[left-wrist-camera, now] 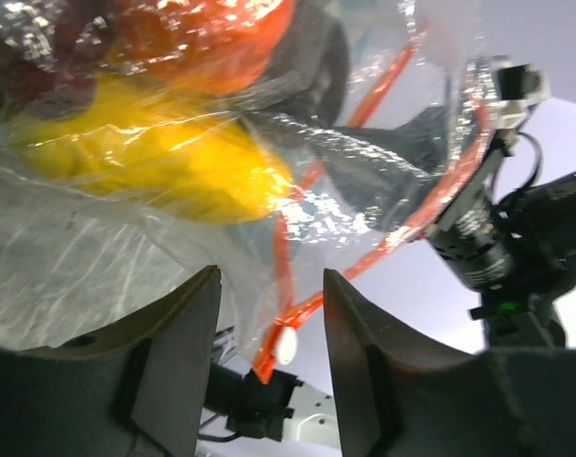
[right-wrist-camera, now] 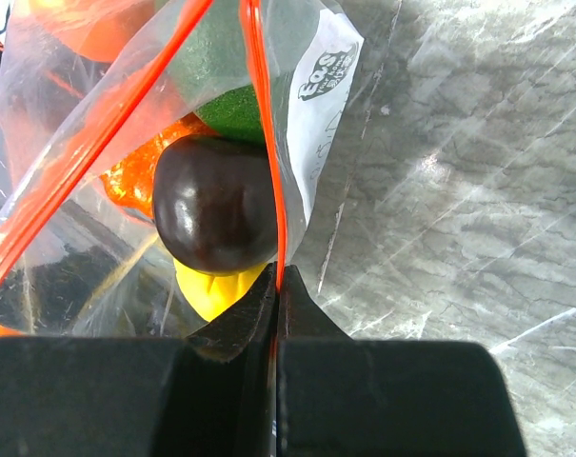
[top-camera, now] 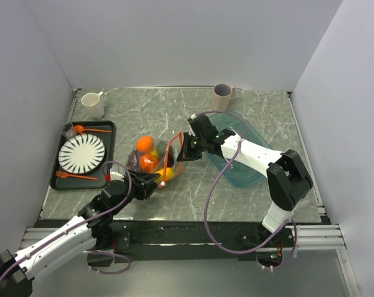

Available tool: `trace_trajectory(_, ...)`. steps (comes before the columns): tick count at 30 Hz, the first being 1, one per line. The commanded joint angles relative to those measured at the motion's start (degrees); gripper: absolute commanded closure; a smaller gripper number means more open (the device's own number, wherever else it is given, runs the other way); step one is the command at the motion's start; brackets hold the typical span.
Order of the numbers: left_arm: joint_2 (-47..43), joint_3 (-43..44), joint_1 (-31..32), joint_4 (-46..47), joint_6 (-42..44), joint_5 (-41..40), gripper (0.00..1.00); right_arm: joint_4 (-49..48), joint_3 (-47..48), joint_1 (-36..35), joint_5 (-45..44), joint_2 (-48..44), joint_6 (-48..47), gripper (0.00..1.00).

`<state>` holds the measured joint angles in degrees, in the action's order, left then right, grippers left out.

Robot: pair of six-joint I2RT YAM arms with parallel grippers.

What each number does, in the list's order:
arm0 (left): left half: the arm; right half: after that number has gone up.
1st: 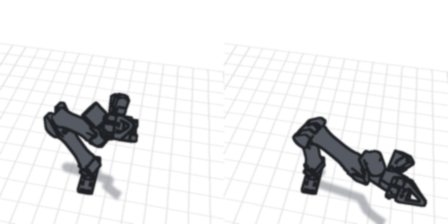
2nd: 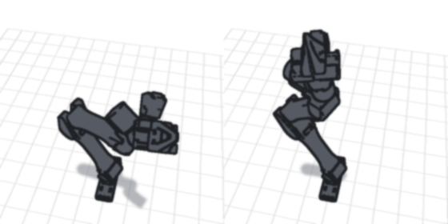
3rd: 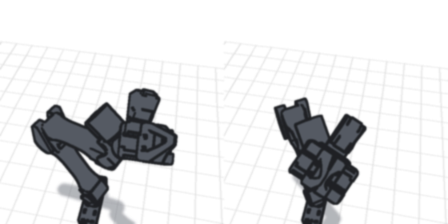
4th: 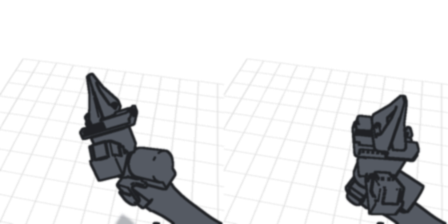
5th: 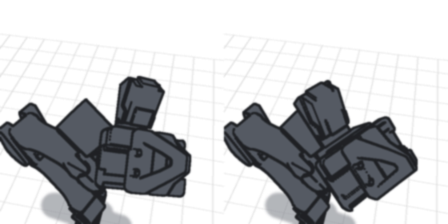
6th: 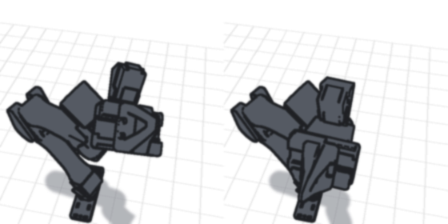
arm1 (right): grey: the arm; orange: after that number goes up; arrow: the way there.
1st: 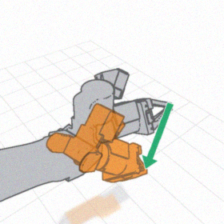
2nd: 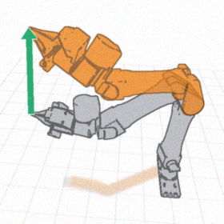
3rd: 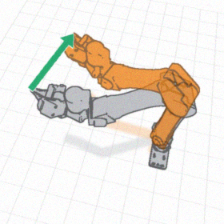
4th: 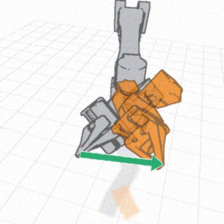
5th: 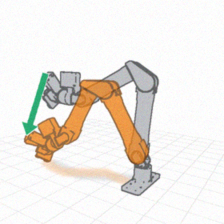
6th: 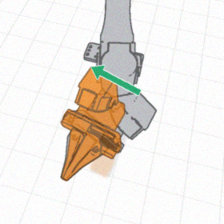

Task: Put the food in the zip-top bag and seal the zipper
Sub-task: Zip the zipper food storage bag at the center of the board.

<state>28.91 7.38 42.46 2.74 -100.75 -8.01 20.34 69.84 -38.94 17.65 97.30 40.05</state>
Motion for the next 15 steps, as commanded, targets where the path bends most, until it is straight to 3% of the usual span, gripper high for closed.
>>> trace_trajectory(1, -0.78, -0.78, 0.26, 5.07, -1.55, -3.06, 0.52, -1.26, -0.5, 0.35, 0.37, -2.99, 0.29, 1.0)
trace_trajectory(6, 1.59, -0.61, 0.26, 7.1, -0.94, -1.23, 0.61, -1.44, -0.59, 0.35, 0.54, -2.9, 0.38, 1.0)
trace_trajectory(9, 2.82, -0.61, 0.26, 8.5, -0.59, -0.17, 0.73, -1.44, -0.41, 0.27, 0.54, -2.99, 0.55, 1.0)
trace_trajectory(13, 3.0, -1.14, 0.17, 10.0, -0.24, 0.98, 0.99, -0.83, 0.12, 0.35, 0.11, -2.9, 0.12, 1.0)
trace_trajectory(15, 2.65, -1.22, 0.26, 9.74, -0.06, 1.15, 0.99, -0.3, 0.82, 0.35, -0.07, -2.73, -0.06, 1.0)
